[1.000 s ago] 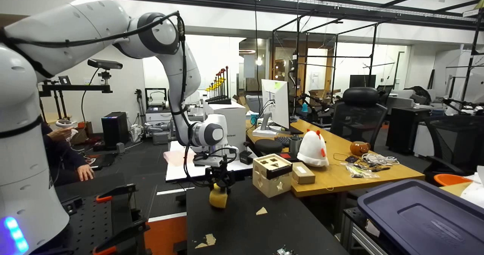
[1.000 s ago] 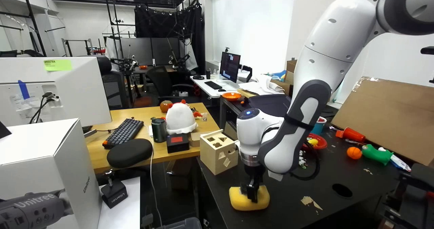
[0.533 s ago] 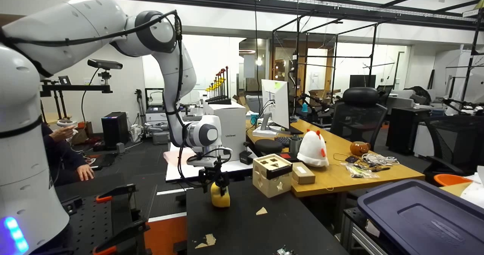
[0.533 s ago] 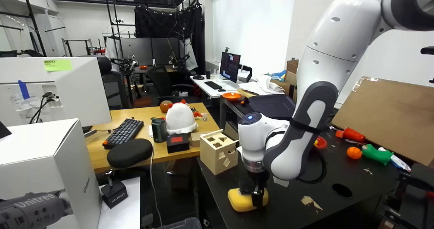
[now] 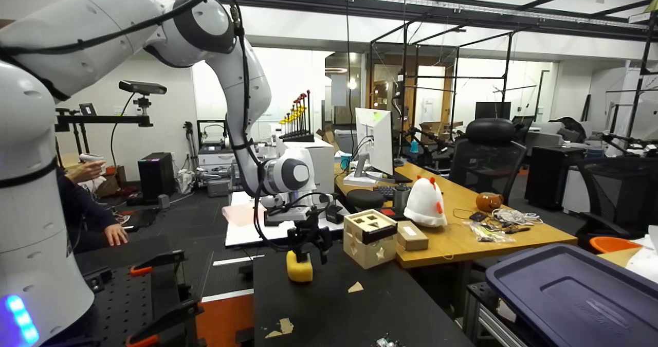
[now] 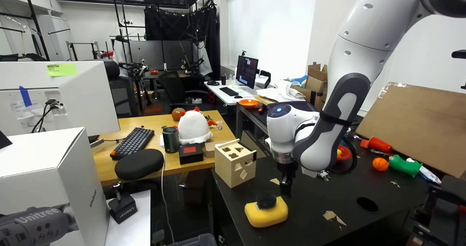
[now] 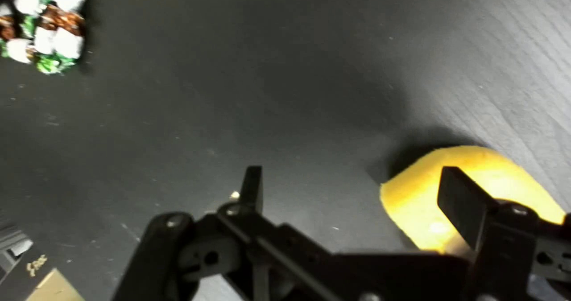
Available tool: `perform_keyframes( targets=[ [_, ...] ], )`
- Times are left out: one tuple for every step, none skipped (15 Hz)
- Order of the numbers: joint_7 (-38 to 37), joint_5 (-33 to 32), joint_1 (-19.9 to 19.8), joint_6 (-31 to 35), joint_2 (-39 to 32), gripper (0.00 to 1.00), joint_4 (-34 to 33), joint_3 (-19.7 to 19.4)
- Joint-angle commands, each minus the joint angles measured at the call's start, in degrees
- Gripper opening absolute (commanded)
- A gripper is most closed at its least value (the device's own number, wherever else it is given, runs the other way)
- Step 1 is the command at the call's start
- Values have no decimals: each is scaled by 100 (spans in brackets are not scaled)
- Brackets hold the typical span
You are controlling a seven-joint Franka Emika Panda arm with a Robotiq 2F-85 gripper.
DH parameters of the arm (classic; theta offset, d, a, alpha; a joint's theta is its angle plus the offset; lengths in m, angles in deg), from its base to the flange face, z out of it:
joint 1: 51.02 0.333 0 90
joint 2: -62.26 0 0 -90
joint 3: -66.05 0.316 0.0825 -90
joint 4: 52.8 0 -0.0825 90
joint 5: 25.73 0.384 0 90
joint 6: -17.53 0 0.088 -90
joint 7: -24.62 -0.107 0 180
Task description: Put the sweets together using the sponge brush
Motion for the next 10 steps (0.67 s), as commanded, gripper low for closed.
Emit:
perform_keyframes(
  targets=[
    [-147,-546,127,-261,726,100,635,-405],
    [-104,-678,58,-266,864,100,726,-453],
    [-108,-776,-4,-233,1030,100,845,-505],
    [-19,-851,-105,-257,1227,100,965,-510],
    [130,-911,-261,-242,1416,100,1076,-470],
    [270,-946,-434,-254,1605,100,1171,-412],
    [477,-954,-657,-288,1812,100,1268,-313],
    [740,-934,-898,-314,2015,100,1361,-207],
    [1020,-881,-1147,-370,2198,100,1430,-85],
    [1358,-818,-1431,-467,2414,100,1511,58]
  ],
)
